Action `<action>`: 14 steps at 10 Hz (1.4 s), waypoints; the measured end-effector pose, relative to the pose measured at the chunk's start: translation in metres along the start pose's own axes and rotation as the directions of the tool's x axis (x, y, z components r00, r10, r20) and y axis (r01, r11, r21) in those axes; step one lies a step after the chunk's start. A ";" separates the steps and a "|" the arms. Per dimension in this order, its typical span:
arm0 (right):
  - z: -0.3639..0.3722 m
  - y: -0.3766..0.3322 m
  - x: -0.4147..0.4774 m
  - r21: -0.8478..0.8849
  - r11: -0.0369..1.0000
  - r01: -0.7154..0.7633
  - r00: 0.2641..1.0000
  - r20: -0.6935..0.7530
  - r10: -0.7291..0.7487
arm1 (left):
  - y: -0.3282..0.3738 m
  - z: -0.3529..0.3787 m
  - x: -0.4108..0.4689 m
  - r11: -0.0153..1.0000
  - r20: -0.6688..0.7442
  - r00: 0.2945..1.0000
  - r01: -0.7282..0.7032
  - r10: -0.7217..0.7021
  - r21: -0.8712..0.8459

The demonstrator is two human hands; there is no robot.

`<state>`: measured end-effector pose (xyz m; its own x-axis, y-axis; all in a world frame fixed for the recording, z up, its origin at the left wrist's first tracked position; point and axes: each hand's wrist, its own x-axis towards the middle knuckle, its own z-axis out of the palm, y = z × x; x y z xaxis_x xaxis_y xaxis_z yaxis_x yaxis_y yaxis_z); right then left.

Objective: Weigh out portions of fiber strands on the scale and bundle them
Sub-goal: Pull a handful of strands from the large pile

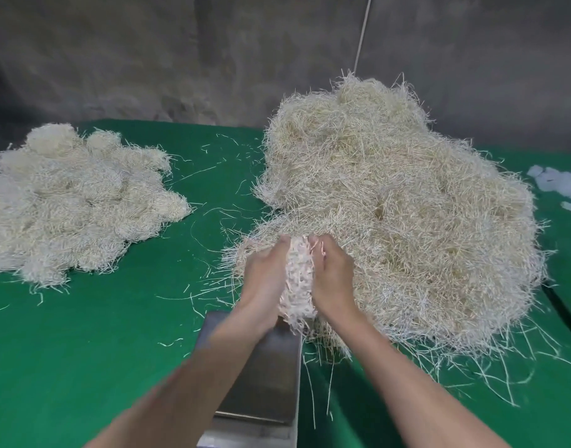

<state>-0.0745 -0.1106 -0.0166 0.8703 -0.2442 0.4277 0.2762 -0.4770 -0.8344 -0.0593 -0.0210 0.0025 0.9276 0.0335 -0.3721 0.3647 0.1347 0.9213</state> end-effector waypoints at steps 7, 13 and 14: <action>-0.005 -0.023 0.016 0.448 0.696 -0.562 0.803 0.497 0.328 | 0.023 -0.025 0.034 0.813 0.221 0.902 -0.430 0.371 0.392; 0.092 -0.016 0.020 0.354 0.728 -0.586 0.810 0.256 0.527 | -0.011 -0.086 0.043 0.964 0.119 0.993 0.036 -0.005 -0.265; 0.115 -0.016 0.030 0.331 0.718 -0.612 0.790 0.296 0.537 | -0.011 -0.106 0.054 0.970 0.002 0.991 -0.128 0.131 -0.205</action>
<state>-0.0062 -0.0137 -0.0306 0.9566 -0.1991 -0.2126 -0.1989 0.0867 -0.9762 -0.0215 0.0839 -0.0399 0.9675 0.0492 -0.2478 0.2186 0.3290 0.9187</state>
